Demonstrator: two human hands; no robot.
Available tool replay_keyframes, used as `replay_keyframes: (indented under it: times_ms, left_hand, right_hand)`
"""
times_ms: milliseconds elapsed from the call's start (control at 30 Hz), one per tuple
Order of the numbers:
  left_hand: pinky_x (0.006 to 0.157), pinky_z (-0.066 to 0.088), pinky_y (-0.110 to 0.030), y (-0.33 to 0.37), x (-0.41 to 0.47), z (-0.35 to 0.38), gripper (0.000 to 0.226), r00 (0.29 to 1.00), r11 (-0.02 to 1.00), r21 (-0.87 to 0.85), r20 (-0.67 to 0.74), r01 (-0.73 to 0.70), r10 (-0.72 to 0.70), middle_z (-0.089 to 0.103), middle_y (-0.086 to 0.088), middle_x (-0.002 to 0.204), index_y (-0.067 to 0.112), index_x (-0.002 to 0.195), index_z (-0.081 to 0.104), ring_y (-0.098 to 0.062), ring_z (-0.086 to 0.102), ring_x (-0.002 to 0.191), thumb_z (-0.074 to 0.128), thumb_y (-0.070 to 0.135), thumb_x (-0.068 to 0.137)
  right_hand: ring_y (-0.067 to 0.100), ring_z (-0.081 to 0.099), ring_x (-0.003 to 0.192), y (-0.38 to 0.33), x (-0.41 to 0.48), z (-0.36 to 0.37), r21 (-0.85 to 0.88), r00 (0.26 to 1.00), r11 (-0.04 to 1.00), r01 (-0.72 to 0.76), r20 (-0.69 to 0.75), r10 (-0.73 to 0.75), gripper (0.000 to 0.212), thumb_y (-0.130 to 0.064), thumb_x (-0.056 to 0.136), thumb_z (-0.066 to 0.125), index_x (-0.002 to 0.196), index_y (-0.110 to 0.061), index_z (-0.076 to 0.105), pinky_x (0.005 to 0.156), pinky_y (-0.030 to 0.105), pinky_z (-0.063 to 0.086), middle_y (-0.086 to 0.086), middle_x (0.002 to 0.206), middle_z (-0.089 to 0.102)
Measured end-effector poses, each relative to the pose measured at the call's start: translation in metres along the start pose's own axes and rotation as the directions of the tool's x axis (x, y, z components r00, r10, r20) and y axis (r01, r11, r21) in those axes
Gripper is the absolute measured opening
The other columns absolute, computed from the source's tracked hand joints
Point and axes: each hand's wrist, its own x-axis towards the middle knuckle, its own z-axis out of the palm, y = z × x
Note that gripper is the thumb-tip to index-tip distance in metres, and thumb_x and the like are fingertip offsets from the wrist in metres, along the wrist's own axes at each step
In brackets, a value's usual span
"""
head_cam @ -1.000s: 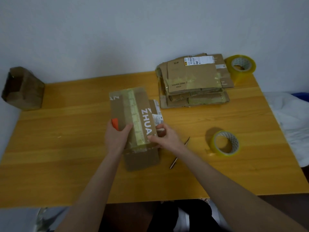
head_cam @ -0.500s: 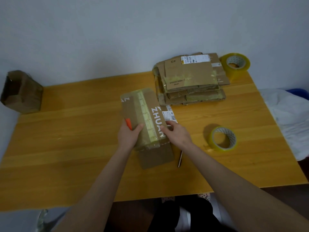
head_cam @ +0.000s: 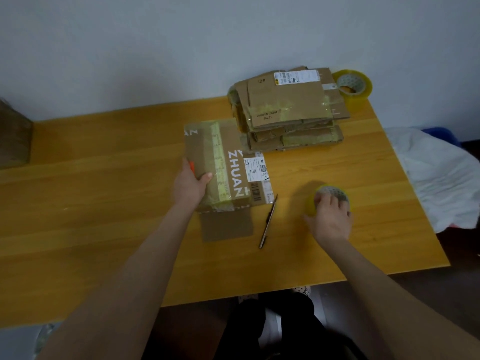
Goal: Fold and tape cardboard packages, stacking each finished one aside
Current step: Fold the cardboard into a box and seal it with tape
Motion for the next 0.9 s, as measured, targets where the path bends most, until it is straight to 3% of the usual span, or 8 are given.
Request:
replay_keyframes:
  times_ms: [200,300,400,467,533,633,733,900]
  left_hand:
    - [0.11,0.033,-0.047,-0.004,-0.012,0.002,0.059,0.989,0.984,0.153,-0.106,-0.086,0.103,0.035,-0.01,0.15,0.018,0.146,0.036,-0.031,0.034,0.136,0.052,0.041,0.094]
    - [0.113,0.027,-0.051,0.01,-0.03,0.005,0.05,0.971,0.943,0.291,-0.126,-0.159,0.203,0.025,-0.013,0.155,0.023,0.143,0.04,-0.033,0.022,0.141,0.044,0.042,0.098]
    - [0.115,0.014,-0.051,0.018,-0.042,0.016,0.061,0.961,0.885,0.398,-0.031,-0.242,0.276,0.017,-0.01,0.158,0.029,0.147,0.033,-0.029,0.009,0.146,0.038,0.058,0.094]
    - [0.118,0.008,-0.05,0.02,-0.044,0.021,0.068,0.958,0.855,0.446,0.019,-0.265,0.287,0.013,-0.008,0.159,0.028,0.149,0.026,-0.025,0.005,0.147,0.037,0.063,0.092]
    - [0.118,0.013,-0.05,0.027,-0.047,0.016,0.065,0.946,0.882,0.373,-0.032,-0.29,0.324,0.019,-0.008,0.158,0.024,0.149,0.028,-0.024,0.011,0.147,0.04,0.057,0.094]
    - [0.115,0.027,-0.045,0.051,-0.055,-0.002,0.059,0.907,0.912,-0.012,-0.111,-0.41,0.406,0.033,-0.001,0.152,0.023,0.147,0.033,-0.019,0.031,0.14,0.052,0.043,0.094]
    - [0.113,0.03,-0.042,0.081,-0.061,-0.023,0.075,0.909,0.845,-0.373,0.013,-0.383,0.417,0.033,0.003,0.153,0.026,0.149,0.025,-0.014,0.033,0.138,0.063,0.043,0.087]
    - [0.109,0.025,-0.028,0.094,-0.07,-0.045,0.084,0.785,0.796,-0.129,0.132,-0.591,0.605,0.029,0.009,0.152,0.027,0.145,0.036,-0.008,0.028,0.138,0.076,0.047,0.074]
  right_hand:
    - [0.031,0.042,0.128,-0.004,0.019,-0.005,0.025,0.999,0.999,-0.026,0.027,0.026,0.035,-0.028,0.096,0.053,0.125,-0.011,0.044,0.103,0.043,0.032,0.014,0.116,0.062]
    - [0.028,0.061,0.102,-0.002,0.022,-0.01,0.071,0.999,0.997,-0.035,0.017,0.034,0.033,-0.028,0.096,0.055,0.123,-0.011,0.047,0.094,0.04,0.042,0.01,0.1,0.068]
    - [0.029,0.065,0.089,-0.012,0.015,-0.031,0.297,0.997,0.954,0.04,-0.079,-0.017,0.026,-0.025,0.094,0.059,0.118,-0.016,0.055,0.071,0.035,0.049,0.007,0.101,0.07]
    - [0.029,0.064,0.097,-0.025,0.011,-0.051,0.484,0.99,0.866,0.125,-0.119,-0.076,0.031,-0.027,0.091,0.064,0.119,-0.016,0.057,0.073,0.035,0.049,0.008,0.107,0.07]
    - [0.019,0.065,0.094,-0.041,0.01,-0.073,0.693,0.984,0.698,0.178,-0.108,-0.144,0.03,-0.023,0.088,0.069,0.115,-0.016,0.06,0.08,0.032,0.051,0.006,0.103,0.071]
    - [-0.004,0.064,0.07,-0.061,0.003,-0.105,0.902,0.955,0.4,0.162,-0.041,-0.292,0.023,-0.008,0.086,0.069,0.107,-0.015,0.063,0.069,0.015,0.05,-0.002,0.084,0.07]
    - [-0.007,0.064,0.062,-0.075,-0.006,-0.124,0.942,0.918,0.285,0.177,-0.053,-0.394,0.023,0.001,0.085,0.067,0.104,-0.012,0.064,0.063,0.009,0.049,-0.003,0.079,0.068]
    - [0.007,0.067,0.073,-0.097,-0.007,-0.137,0.945,0.934,0.287,0.157,-0.047,-0.354,0.019,-0.007,0.081,0.073,0.1,-0.009,0.07,0.069,0.019,0.054,0.004,0.082,0.072]
